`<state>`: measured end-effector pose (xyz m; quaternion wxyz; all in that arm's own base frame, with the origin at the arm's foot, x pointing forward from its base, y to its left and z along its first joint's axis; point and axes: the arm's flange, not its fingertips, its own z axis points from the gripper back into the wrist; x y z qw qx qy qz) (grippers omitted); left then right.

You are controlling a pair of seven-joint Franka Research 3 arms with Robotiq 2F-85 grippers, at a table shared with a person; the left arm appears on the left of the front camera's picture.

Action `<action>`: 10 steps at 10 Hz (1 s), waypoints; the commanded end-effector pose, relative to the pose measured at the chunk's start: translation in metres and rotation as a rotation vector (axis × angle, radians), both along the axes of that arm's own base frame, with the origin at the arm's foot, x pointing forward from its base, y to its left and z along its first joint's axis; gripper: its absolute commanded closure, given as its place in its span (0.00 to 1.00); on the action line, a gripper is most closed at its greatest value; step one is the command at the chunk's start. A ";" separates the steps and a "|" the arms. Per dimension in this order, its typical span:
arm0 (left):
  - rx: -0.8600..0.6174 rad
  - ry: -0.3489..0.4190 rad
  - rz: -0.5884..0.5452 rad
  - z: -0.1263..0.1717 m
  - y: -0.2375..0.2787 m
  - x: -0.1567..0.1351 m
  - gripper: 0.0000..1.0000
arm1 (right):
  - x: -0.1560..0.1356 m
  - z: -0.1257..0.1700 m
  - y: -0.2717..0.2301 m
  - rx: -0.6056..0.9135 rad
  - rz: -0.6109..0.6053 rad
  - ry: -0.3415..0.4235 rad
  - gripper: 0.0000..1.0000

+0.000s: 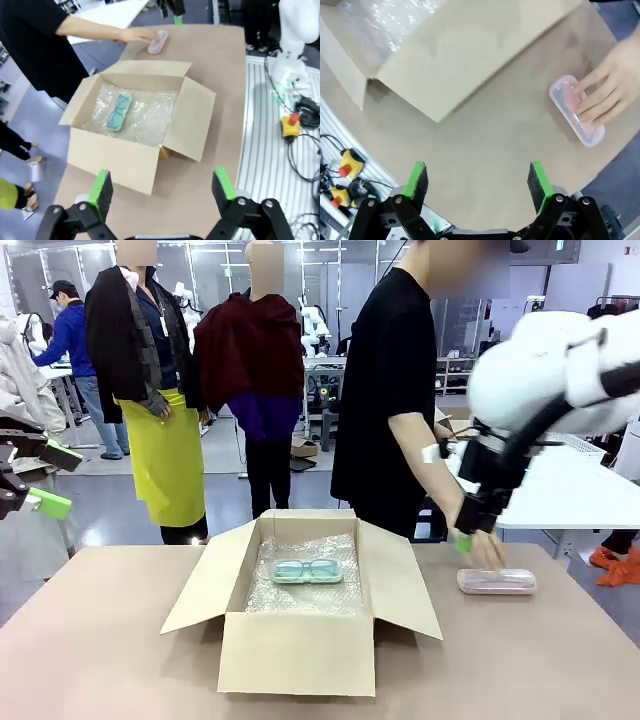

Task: Pack the glasses set securely to prepare it for shipping.
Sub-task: Put the Glasses case from the right side of the table into the Package Box.

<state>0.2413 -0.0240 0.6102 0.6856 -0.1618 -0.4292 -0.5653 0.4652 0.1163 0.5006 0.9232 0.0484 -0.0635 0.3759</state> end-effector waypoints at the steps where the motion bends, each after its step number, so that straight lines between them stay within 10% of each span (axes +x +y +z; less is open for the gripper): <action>1: -0.014 -0.014 -0.019 0.002 0.000 0.001 0.00 | -0.020 -0.009 -0.026 0.013 -0.007 -0.054 0.00; 10: -0.014 -0.014 -0.019 0.002 0.000 0.001 0.00 | -0.059 -0.050 -0.098 0.070 -0.442 -0.005 0.00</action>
